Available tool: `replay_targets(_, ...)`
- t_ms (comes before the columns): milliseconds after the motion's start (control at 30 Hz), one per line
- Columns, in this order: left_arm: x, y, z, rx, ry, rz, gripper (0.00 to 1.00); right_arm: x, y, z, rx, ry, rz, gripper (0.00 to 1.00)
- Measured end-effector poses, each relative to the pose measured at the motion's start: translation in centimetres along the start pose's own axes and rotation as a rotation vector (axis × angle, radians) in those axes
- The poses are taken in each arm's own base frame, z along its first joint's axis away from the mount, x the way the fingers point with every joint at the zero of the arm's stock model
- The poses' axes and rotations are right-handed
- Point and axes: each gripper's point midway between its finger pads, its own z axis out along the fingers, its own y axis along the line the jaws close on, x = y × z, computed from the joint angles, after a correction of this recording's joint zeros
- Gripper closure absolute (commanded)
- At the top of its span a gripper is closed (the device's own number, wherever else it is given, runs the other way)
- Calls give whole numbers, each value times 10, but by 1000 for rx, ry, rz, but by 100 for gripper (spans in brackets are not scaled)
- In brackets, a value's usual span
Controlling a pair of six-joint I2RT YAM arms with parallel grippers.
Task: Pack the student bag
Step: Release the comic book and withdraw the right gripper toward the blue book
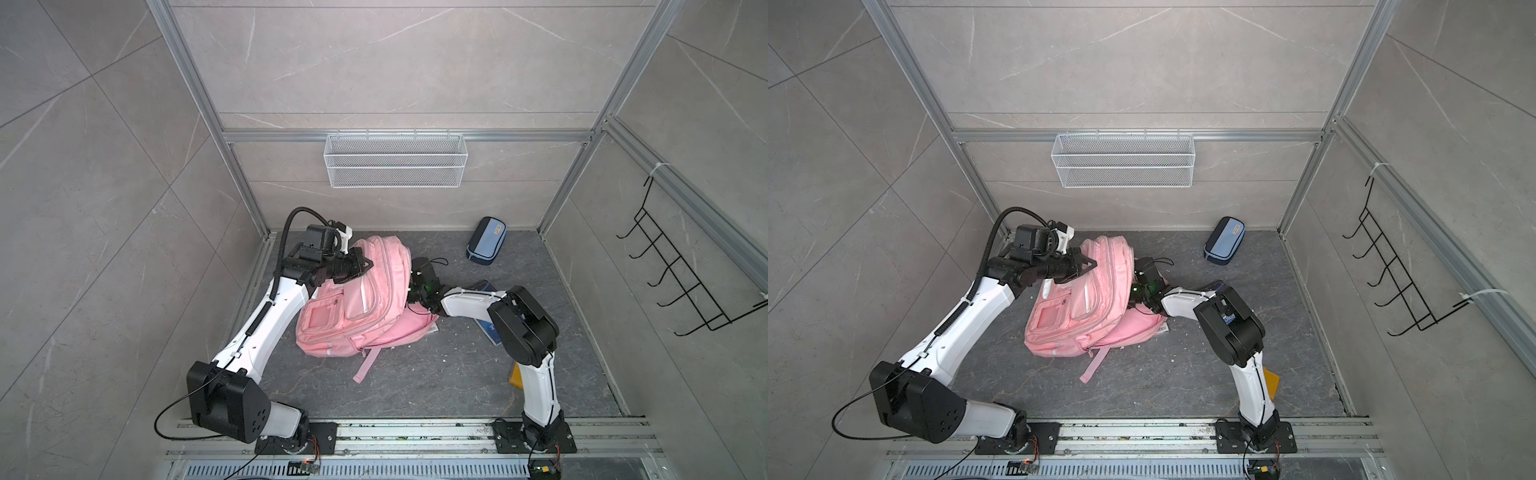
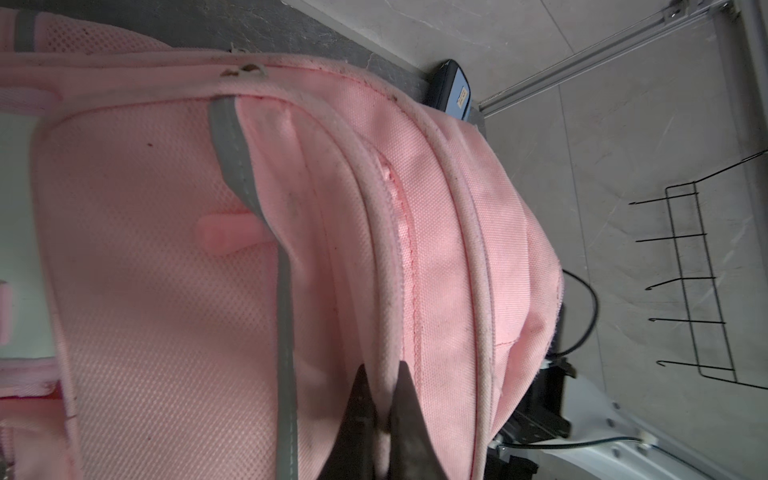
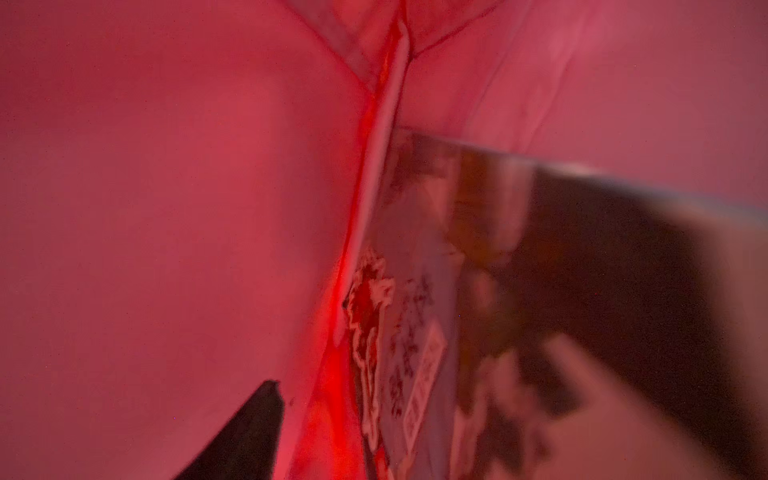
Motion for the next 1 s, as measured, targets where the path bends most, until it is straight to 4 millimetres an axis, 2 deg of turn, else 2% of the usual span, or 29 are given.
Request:
replay_targets(133, 5, 9, -3, -50, 21, 41, 100, -2, 27, -32, 34, -29, -62, 10)
replay_targets(233, 7, 18, -5, -78, 33, 57, 100, -3, 37, -59, 80, -58, -94, 9)
replay_targets(400, 9, 23, -5, -91, 48, 82, 100, 6, 19, -99, 224, -66, -84, 8)
replay_targets(500, 8, 33, -2, -120, 54, 86, 100, 2, 7, -136, 309, -96, -63, 8)
replay_targets(600, 9, 44, 7, -145, 74, 83, 100, -18, -14, -188, 404, -171, -28, 7)
replay_targets(700, 13, 57, 19, -180, 102, 79, 100, -41, -55, -254, 541, -259, 43, 8)
replay_targets(767, 19, 62, 28, -200, 126, 84, 100, -48, -82, -289, 629, -287, 90, 8)
replay_targets(833, 26, 65, 38, -228, 150, 97, 100, -50, -102, -311, 694, -289, 125, 8)
replay_targets(867, 30, 67, 42, -247, 165, 104, 95, -49, -112, -319, 722, -282, 139, 8)
replay_targets(933, 37, 69, 51, -283, 195, 118, 73, -46, -129, -331, 764, -268, 166, 9)
replay_targets(1000, 44, 71, 58, -308, 218, 115, 61, -42, -148, -341, 795, -252, 206, 9)
